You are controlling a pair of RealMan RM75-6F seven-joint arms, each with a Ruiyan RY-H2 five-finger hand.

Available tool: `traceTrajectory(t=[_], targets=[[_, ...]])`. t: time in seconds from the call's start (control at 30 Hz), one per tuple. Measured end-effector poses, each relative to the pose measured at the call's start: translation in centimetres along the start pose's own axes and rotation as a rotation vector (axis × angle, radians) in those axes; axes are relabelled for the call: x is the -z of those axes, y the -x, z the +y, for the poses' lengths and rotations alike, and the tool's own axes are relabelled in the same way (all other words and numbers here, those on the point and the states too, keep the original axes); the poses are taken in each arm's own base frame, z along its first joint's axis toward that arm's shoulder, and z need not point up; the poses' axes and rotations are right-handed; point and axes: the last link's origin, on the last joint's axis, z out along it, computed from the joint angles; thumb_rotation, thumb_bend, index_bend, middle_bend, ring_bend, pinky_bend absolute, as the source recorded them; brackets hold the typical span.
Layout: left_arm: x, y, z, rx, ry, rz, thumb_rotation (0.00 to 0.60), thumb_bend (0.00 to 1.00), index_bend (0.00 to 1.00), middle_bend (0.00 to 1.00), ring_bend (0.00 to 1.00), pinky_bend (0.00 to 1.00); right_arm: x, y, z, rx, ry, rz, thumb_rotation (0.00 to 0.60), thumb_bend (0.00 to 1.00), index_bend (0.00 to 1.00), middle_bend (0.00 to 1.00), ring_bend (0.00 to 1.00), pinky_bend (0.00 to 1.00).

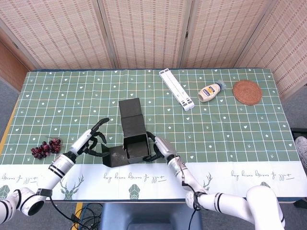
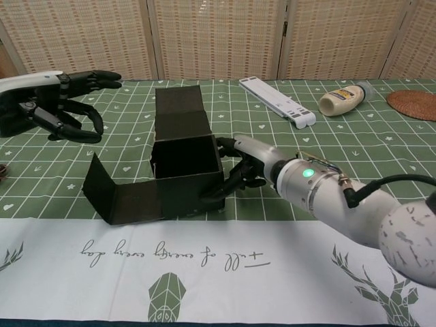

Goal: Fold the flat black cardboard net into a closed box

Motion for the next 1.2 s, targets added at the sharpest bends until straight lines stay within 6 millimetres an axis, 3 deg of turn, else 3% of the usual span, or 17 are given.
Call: traceTrajectory(t=[0.2, 0.3, 0.47, 0.77, 1.0, 1.2], targets=[[0.3, -1.1, -0.1, -0.008, 0.012, 0.066, 0.6, 0.14, 0.0, 0.0, 0.57, 0.85, 0.4, -1.7, 0.2, -0.043, -0.011, 0.04, 0.6, 0.11, 0.27, 0.44, 0.84, 1.0], [0.5, -1.6, -0.1, -0.028, 0.029, 0.116, 0.6, 0.14, 0.0, 0.0, 0.51, 0.85, 0.9, -3.0, 0.5, -0.087, -0.007, 0.065, 0.6, 0.11, 0.28, 0.44, 0.84, 1.0], [1.0, -2.4, -0.1, -0.1, 0.068, 0.217, 0.6, 0.14, 0.0, 0.0, 0.5, 0.85, 2.0, -5.8, 1.0, -0.217, 0.0, 0.111, 0.6, 0.12, 0.29, 0.45, 0.84, 1.0], [1.8, -3.3, -0.7, -0.296, 0.124, 0.377, 0.6, 0.15, 0.0, 0.0, 0.45, 0.85, 4.0, -9.2, 1.3, -0.469, -0.025, 0.15, 0.6, 0.12, 0.29, 0.45, 0.84, 1.0], [1.4, -3.8, -1.6, -0.417, 0.138, 0.471, 0.6, 0.15, 0.0, 0.0, 0.45, 0.85, 5.8, -10.5, 1.7, -0.624, -0.06, 0.149, 0.6, 0.13, 0.29, 0.45, 0.84, 1.0], [-0.1, -2.5, -0.9, -0.508, 0.218, 0.512, 0.6, 0.14, 0.0, 0.0, 0.45, 0.85, 6.7, -10.4, 1.6, -0.681, -0.075, 0.104, 0.6, 0.13, 0.29, 0.45, 0.84, 1.0]])
